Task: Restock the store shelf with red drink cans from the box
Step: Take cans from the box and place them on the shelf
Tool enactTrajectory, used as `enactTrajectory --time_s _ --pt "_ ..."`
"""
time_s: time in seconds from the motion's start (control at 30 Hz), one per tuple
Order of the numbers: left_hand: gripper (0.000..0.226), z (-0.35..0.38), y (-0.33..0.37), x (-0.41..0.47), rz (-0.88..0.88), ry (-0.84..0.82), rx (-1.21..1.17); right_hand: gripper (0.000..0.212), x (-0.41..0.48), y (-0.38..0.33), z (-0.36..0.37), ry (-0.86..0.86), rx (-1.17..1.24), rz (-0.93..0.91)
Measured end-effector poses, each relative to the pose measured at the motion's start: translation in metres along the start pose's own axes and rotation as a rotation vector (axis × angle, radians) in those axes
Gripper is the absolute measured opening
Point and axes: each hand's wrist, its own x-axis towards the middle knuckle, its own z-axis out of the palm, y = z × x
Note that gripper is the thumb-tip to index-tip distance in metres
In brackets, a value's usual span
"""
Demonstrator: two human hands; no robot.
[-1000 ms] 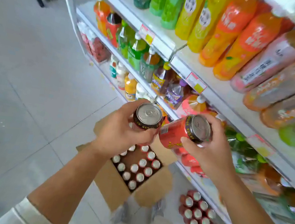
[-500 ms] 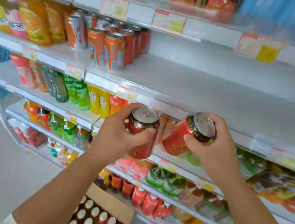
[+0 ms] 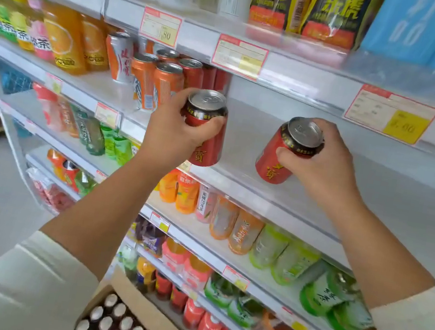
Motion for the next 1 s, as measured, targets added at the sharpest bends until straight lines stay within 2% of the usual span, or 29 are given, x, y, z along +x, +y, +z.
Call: enactTrajectory --time_s 0.13,0.27,0.4,0.53,0.63,0.7,0.77,0.9,1.0 --pt "0.052 0.008 -0.016 0.039 0.018 -0.012 0.043 0.053 0.032 0.009 0.025 -0.02 -0.041 0.056" --pt "0.061 0.013 -0.039 0.073 0.023 -0.055 0.062 0.052 0.052 0.016 0.048 0.035 -0.053 0.116" --pt "0.064 0.014 -0.061 0.092 0.035 -0.097 0.06 0.065 0.062 0.023 0.067 0.07 -0.029 0.105" --pt "0.058 0.016 -0.08 0.1 0.04 -0.146 0.031 0.067 0.063 0.037 0.065 -0.027 0.115 0.159" --pt "0.077 0.017 -0.09 0.099 0.064 -0.152 0.002 0.062 0.069 0.048 0.064 -0.075 0.158 0.178" --pt "0.092 0.015 -0.097 0.094 0.065 -0.208 0.041 0.064 0.084 0.052 0.071 -0.08 0.126 0.16" --pt "0.098 0.013 -0.103 0.091 0.068 -0.235 0.092 0.067 0.105 0.052 0.084 -0.086 0.091 0.132" --pt "0.085 0.009 -0.104 0.093 0.061 -0.191 0.302 0.067 0.146 0.049 0.114 -0.082 0.019 0.076" --pt "0.081 0.009 -0.106 0.093 0.081 -0.147 0.373 0.066 0.17 0.045 0.138 -0.051 0.017 0.058"
